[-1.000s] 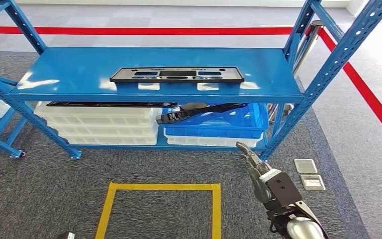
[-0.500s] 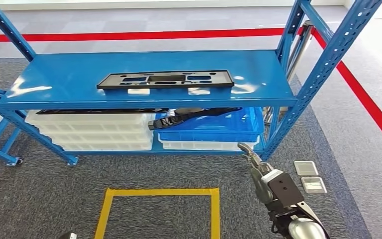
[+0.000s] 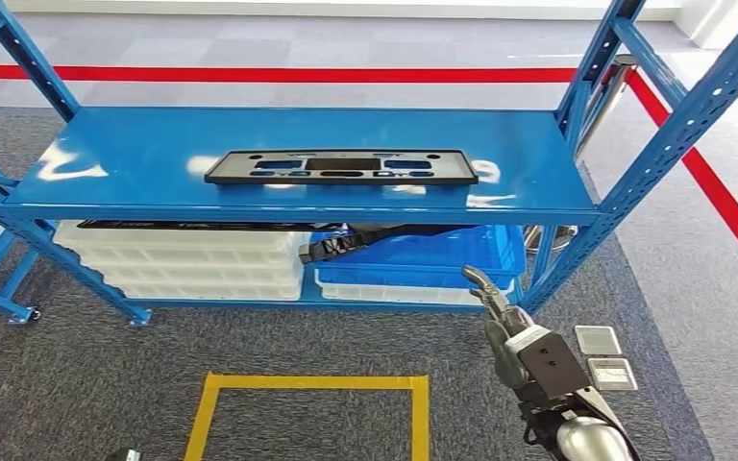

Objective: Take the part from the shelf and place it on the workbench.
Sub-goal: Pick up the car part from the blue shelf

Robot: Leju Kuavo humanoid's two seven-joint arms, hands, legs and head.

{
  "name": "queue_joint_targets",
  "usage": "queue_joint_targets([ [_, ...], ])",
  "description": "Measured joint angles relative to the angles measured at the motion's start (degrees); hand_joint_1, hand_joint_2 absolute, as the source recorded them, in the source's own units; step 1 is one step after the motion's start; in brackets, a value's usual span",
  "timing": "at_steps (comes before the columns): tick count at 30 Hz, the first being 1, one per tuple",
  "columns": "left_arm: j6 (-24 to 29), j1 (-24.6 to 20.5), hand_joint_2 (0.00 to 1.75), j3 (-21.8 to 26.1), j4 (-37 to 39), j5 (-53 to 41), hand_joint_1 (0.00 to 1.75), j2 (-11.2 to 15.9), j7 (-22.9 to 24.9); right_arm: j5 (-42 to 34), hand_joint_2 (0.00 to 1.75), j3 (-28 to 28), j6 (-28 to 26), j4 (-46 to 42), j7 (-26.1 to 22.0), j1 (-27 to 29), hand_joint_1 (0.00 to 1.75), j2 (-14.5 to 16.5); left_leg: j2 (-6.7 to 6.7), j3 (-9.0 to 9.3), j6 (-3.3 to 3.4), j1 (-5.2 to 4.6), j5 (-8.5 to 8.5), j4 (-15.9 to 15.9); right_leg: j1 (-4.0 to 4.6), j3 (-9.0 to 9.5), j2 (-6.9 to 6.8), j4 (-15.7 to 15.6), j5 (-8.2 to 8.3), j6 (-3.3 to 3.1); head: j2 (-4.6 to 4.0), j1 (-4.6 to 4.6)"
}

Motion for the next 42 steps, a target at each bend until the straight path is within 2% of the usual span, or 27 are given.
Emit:
queue_joint_targets([
  [1,-0.01,-0.09,0.00,0.00,0.01,0.00,0.00,-0.01,-0.04,0.05,0.00,-0.03,0.00,-0.25,-0.06,-0.14,0.00,-0.05,0.01,0.42,-0.28,-0.01,-0.44,0.03,0.15,0.76,-0.07,-2.44,0.92,-0.34,0.00,0.02],
  [2,-0.01,-0.16,0.00,-0.01,0.02,0.00,0.00,-0.01,-0.07,0.10,0.00,-0.05,0.01,-0.50,-0.09,-0.21,0.00,-0.10,0.02,0.69,-0.65,-0.02,-0.88,0.01,0.32,1.11,-0.12,-3.66,1.12,-0.80,0.00,0.01],
  [4,-0.02,-0.24,0.00,-0.01,0.03,0.00,0.00,-0.01,-0.13,0.21,0.00,-0.12,0.01,-0.90,-0.09,-0.32,0.00,-0.16,0.02,1.00,-1.35,-0.02,-1.31,0.17,0.48,1.35,-0.12,-4.05,0.50,-1.84,0.00,-0.02],
  [6,-0.05,-0.27,0.00,-0.01,0.04,0.00,0.00,0.00,-0.17,0.30,0.00,-0.19,0.02,-1.27,-0.08,-0.39,0.00,-0.18,0.01,1.05,-1.89,0.05,-1.69,1.51,0.24,2.17,-0.04,-4.29,0.30,-2.59,0.00,-0.11],
  [8,-0.18,-0.43,0.00,0.00,0.05,0.00,0.00,-0.01,-0.20,0.39,0.00,-0.21,0.09,-1.48,-0.08,-0.53,0.00,-0.17,0.01,-1.56,-2.52,0.27,-3.37,6.53,0.02,3.07,-0.03,-4.49,-0.25,-3.11,0.00,-0.18],
  [10,-0.33,-0.47,0.00,0.00,0.06,0.01,0.00,-0.03,-0.20,0.45,0.00,-0.22,0.17,-1.49,-0.07,-0.55,0.00,-0.18,0.01,-6.36,-3.04,0.50,-6.10,13.70,0.04,3.74,0.03,-4.50,-1.01,-3.33,0.00,-0.22],
  [11,-0.36,-0.36,0.00,0.00,0.07,0.02,0.00,-0.04,-0.19,0.51,0.00,-0.22,0.24,-1.49,-0.05,-0.50,0.00,-0.19,0.01,-8.35,-3.14,0.54,-6.79,15.97,0.06,4.19,0.10,-4.49,-1.45,-3.33,0.00,-0.22],
  [12,-0.37,-0.24,0.00,0.01,0.07,0.03,0.00,-0.05,-0.17,0.56,0.00,-0.21,0.33,-1.48,-0.03,-0.48,0.00,-0.19,0.01,-9.54,-3.11,0.54,-6.36,16.42,0.08,4.83,0.18,-4.49,-1.96,-3.29,0.00,-0.22],
  [13,-0.36,-0.12,0.00,0.02,0.08,0.04,0.00,-0.07,-0.16,0.62,0.00,-0.19,0.46,-1.48,-0.02,-0.50,0.00,-0.19,0.01,-9.82,-2.94,0.51,-4.73,14.92,0.11,5.61,0.25,-4.49,-2.51,-3.21,0.00,-0.22],
  [15,-0.33,0.01,0.00,0.05,0.10,0.08,0.00,-0.07,-0.15,0.70,0.00,-0.05,0.70,-1.46,-0.01,-0.69,0.00,-0.18,-0.02,-8.84,-2.12,0.26,0.72,8.62,0.15,7.29,0.26,-4.57,-3.65,-3.02,-0.01,-0.21],
  [17,-0.21,0.06,0.00,0.10,0.15,0.09,0.00,-0.11,-0.12,0.77,0.00,0.13,0.92,-1.38,0.16,-0.99,0.00,-0.17,-0.07,-8.33,-1.11,-0.26,3.26,4.66,0.12,8.20,0.24,-4.72,-4.53,-2.50,-0.01,-0.23],
  [19,-0.07,0.14,0.00,0.21,0.17,0.12,0.00,-0.19,-0.10,0.80,0.00,0.32,1.17,-1.31,0.40,-1.25,0.00,-0.18,-0.18,-8.12,-0.40,-0.58,3.03,3.86,0.12,8.69,0.26,-4.50,-4.71,-1.63,-0.01,-0.29],
  [21,-0.02,0.11,0.00,0.43,0.17,0.15,0.00,-0.36,-0.16,0.80,0.00,0.50,1.32,-1.30,0.55,-1.62,0.00,-0.20,-0.25,-6.76,0.10,-0.29,3.29,2.81,0.18,9.05,0.22,-3.43,-4.74,-0.93,0.00,-0.34],
  [22,-0.03,-0.02,0.00,0.54,0.17,0.16,0.00,-0.43,-0.19,0.79,0.00,0.57,1.36,-1.28,0.58,-1.94,0.00,-0.21,-0.25,-5.99,0.33,-0.12,3.18,2.34,0.21,8.55,0.22,-2.08,-5.17,-0.71,0.00,-0.33],
  [23,-0.03,-0.15,0.00,0.62,0.17,0.16,0.00,-0.53,-0.21,0.76,0.00,0.61,1.38,-1.23,0.61,-2.26,0.00,-0.22,-0.25,-5.35,0.54,0.02,3.04,1.96,0.19,7.29,0.20,0.22,-6.17,-0.55,0.00,-0.33],
  [25,-0.03,-0.26,0.00,0.68,0.19,0.14,0.00,-0.67,-0.20,0.72,0.00,0.67,1.40,-1.04,0.63,-2.68,0.00,-0.26,-0.25,-4.55,0.81,0.03,2.44,1.76,0.15,3.05,0.21,6.52,-8.85,-0.23,0.00,-0.29],
  [26,-0.02,-0.21,0.00,0.70,0.19,0.13,0.00,-0.76,-0.18,0.68,0.00,0.69,1.40,-0.91,0.65,-2.73,0.00,-0.29,-0.25,-4.13,0.80,0.04,2.04,1.76,0.13,0.96,0.20,8.97,-9.66,-0.09,0.00,-0.30],
  [27,-0.02,-0.13,0.00,0.72,0.19,0.11,0.00,-0.82,-0.17,0.66,0.00,0.70,1.41,-0.80,0.66,-2.73,0.00,-0.33,-0.26,-3.61,0.69,0.06,1.57,1.76,0.11,-0.44,0.20,9.90,-9.49,0.02,0.00,-0.30],
  [28,-0.01,-0.06,0.00,0.72,0.19,0.09,0.00,-0.87,-0.16,0.62,0.00,0.72,1.42,-0.72,0.66,-2.74,0.00,-0.39,-0.28,-2.97,0.54,0.09,1.06,1.76,0.09,-0.93,0.19,8.88,-8.04,0.10,0.00,-0.30],
  [30,-0.01,-0.02,0.00,0.73,0.21,0.05,0.00,-0.94,-0.17,0.50,0.00,0.75,1.44,-0.63,0.64,-2.78,0.00,-0.54,-0.30,-1.45,0.16,0.18,-0.04,1.72,0.09,0.14,0.16,2.81,-2.65,0.11,0.00,-0.31],
  [32,-0.01,-0.17,0.00,0.75,0.27,0.02,0.00,-0.97,-0.20,0.39,0.00,0.80,1.47,-0.50,0.63,-2.76,0.00,-0.67,-0.31,-0.55,-0.38,0.17,-0.89,1.63,0.34,0.94,0.00,-2.05,0.05,-0.42,0.00,-0.27],
  [34,-0.01,-0.24,0.00,0.77,0.30,-0.07,0.00,-0.98,-0.22,0.35,0.00,0.85,1.48,-0.42,0.58,-2.68,0.00,-0.75,-0.31,-0.02,-1.10,0.13,-1.23,1.66,0.59,1.01,-0.10,-3.05,-0.19,-1.47,0.00,-0.25],
  [36,-0.01,-0.23,0.00,0.77,0.30,-0.28,0.00,-0.98,-0.24,0.30,0.00,0.92,1.45,-0.51,0.49,-2.65,0.00,-0.77,-0.29,0.41,-1.65,0.14,-1.56,2.30,0.34,1.89,-0.05,-3.38,0.07,-2.44,0.00,-0.31],
  [38,-0.03,-0.42,0.00,0.77,0.30,-0.49,0.00,-0.98,-0.27,0.24,0.00,0.99,1.40,-0.69,0.42,-2.69,0.00,-0.76,-0.28,-1.10,-2.15,0.24,-3.23,5.55,0.02,2.70,-0.06,-3.72,-0.14,-3.02,0.00,-0.39],
  [40,-0.11,-0.53,0.00,0.77,0.30,-0.68,0.00,-0.99,-0.28,0.20,0.00,1.01,1.31,-0.81,0.34,-2.51,0.00,-0.75,-0.28,-5.19,-2.72,0.48,-6.16,12.32,-0.02,3.08,-0.08,-3.78,-0.53,-3.30,0.00,-0.44],
  [41,-0.17,-0.47,0.00,0.77,0.30,-0.80,0.00,-0.98,-0.28,0.19,0.00,1.01,1.26,-0.82,0.30,-2.33,0.00,-0.75,-0.28,-7.30,-2.91,0.60,-7.11,15.40,-0.01,3.27,-0.06,-3.77,-0.75,-3.34,0.00,-0.44],
  [42,-0.24,-0.36,0.00,0.77,0.30,-0.92,0.00,-0.98,-0.30,0.17,0.00,1.00,1.22,-0.83,0.26,-2.10,0.00,-0.75,-0.28,-8.82,-3.04,0.68,-7.09,17.06,-0.01,3.54,-0.03,-3.77,-0.98,-3.35,0.00,-0.44],
])
